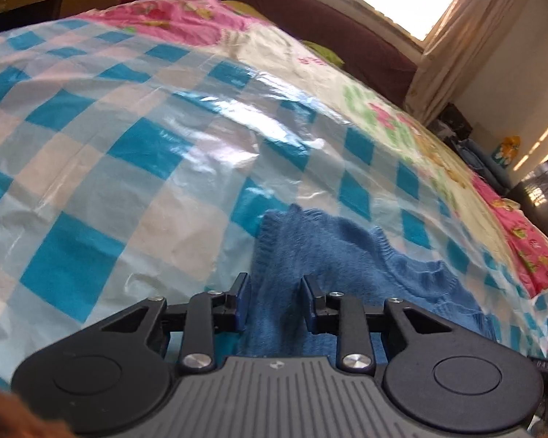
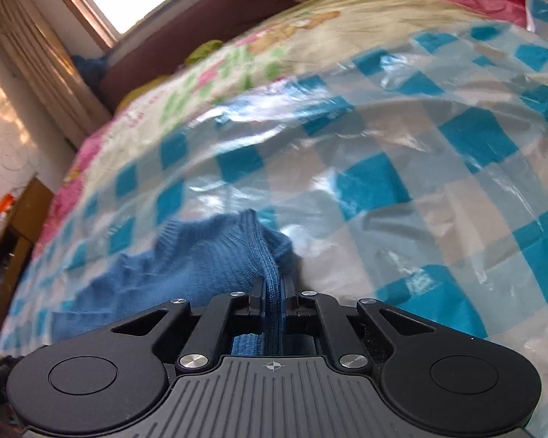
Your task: Fold small clothes
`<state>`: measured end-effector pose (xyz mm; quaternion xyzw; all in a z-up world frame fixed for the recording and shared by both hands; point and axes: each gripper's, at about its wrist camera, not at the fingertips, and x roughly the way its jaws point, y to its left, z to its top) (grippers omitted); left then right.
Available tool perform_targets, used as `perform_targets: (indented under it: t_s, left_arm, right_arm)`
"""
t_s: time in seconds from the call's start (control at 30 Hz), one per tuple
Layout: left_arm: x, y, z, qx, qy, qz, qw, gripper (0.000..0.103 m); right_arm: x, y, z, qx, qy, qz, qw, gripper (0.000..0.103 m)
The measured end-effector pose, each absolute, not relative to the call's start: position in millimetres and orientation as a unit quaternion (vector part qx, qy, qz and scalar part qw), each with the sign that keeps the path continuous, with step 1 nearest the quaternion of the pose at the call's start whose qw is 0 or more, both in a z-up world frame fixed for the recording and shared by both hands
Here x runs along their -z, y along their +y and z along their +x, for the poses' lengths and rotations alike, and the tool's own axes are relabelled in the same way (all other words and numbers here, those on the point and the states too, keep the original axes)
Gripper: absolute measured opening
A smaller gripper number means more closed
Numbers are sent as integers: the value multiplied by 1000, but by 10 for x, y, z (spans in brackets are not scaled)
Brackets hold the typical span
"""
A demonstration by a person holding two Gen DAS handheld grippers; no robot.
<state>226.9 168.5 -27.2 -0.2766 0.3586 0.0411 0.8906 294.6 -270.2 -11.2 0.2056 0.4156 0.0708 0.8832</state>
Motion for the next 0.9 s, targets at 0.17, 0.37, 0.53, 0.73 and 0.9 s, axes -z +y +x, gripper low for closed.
perform_targets:
  t_s: [0.17, 0.37, 0.53, 0.73, 0.9]
  left_arm:
    - [279, 1730, 2021, -61, 340, -303, 888, 33]
    - [143, 1699, 1711, -68, 289, -339, 893, 34]
    - [188, 1457, 1653, -71, 289, -306, 904, 34]
    - [326, 1376, 1602, -67, 289, -278, 913, 42]
    - [440, 1490, 1586, -70, 293, -290, 908, 42]
  right_arm:
    - [116, -2719, 2850, -64, 420, 199, 883, 22]
    - [-313, -2438, 2678, -77, 369, 131, 917, 29]
    - [-343, -1636, 2654, -173, 383, 80, 904, 37]
    - [10, -940, 2872, -183, 429, 23, 884, 38]
    - [109, -914, 2992, -159, 429, 25, 889, 15]
